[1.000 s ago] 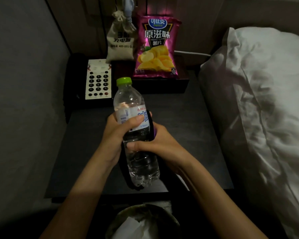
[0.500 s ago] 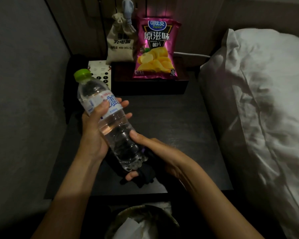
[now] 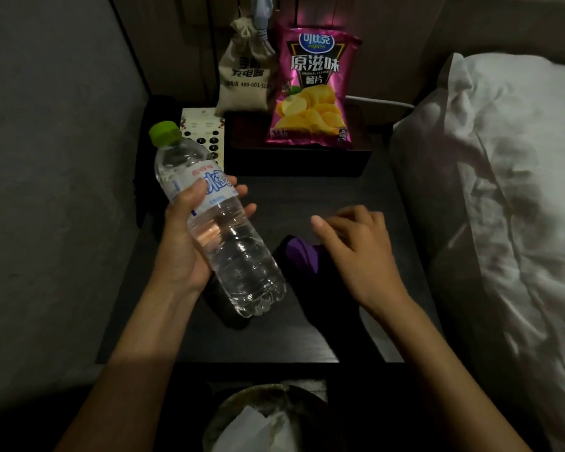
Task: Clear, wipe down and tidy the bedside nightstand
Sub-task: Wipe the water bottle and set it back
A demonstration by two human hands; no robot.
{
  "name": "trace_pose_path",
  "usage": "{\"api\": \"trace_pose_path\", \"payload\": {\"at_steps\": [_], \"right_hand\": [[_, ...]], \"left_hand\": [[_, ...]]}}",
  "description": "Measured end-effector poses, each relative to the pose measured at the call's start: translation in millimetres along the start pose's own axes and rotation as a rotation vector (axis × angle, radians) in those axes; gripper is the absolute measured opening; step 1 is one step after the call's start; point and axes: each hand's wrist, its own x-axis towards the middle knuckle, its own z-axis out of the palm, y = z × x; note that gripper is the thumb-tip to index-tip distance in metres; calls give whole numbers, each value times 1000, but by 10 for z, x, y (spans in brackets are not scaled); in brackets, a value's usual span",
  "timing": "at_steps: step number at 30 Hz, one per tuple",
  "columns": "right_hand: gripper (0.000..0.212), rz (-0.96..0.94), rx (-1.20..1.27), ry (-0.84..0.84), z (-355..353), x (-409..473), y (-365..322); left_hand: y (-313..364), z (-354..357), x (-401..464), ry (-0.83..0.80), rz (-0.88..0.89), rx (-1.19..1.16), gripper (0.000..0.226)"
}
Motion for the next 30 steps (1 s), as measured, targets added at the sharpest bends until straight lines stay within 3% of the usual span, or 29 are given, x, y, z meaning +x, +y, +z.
{"api": "trace_pose_path", "payload": {"at_steps": [3,6,10,16,19,23,27,30], "right_hand": [[53,-64,302,18,8,-42,-83],[56,-47,454,-181,115,-96,-188],[68,40,446,-201,182,-116,-207],[44,86,691,-277,50,-64,-107],[31,159,866,-336,-62,-57,-76],[42,237,1018,-376,-134,-14,-13],[47,249,1120,-258,-230,57,61],[42,231,1053,25,-367,147,230]], "left_hand": [[-65,64,-17,-16,-35,5,39],[-192,202,-47,-59,-76,84,36],[-342,380,-111,-65,-125,196,58],[-409,452,-105,-211,-111,345,67],[-453,449,-118,-306,-105,388,81],[-526,439,-103,-320,-75,375,78],[-581,380,-95,-321,6,661,79],[-599,279,-109,-388,19,905,83]]}}
